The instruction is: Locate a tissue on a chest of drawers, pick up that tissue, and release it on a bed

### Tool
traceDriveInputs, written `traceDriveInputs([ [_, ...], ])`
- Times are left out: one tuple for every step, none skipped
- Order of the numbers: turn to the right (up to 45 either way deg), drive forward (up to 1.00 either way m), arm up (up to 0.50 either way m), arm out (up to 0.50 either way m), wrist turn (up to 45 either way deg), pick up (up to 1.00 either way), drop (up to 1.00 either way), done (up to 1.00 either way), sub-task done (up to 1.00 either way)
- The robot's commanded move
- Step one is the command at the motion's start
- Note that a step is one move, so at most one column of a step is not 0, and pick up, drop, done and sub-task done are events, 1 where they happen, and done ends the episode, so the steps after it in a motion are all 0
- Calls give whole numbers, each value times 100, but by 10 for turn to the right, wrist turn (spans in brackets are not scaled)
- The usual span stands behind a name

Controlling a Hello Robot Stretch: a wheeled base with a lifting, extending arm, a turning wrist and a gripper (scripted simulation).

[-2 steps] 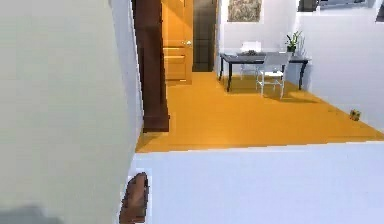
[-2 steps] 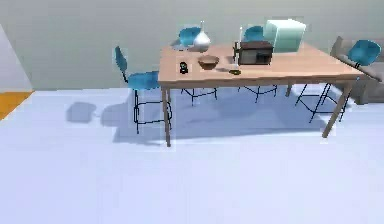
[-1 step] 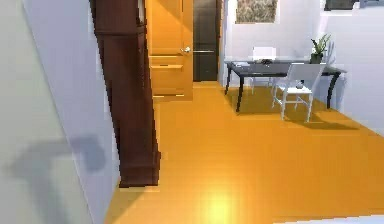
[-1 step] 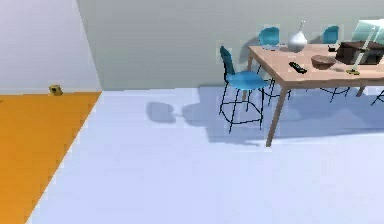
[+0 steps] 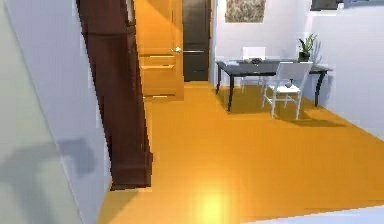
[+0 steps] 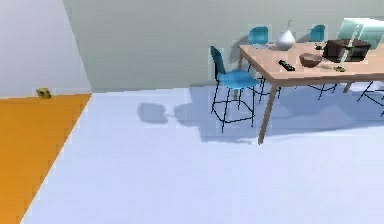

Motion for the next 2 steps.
traceDriveInputs([
  [0, 100, 0, 0, 0, 0, 0, 0, 0],
  [30, 0, 0, 0, 0, 0, 0, 0, 0],
])
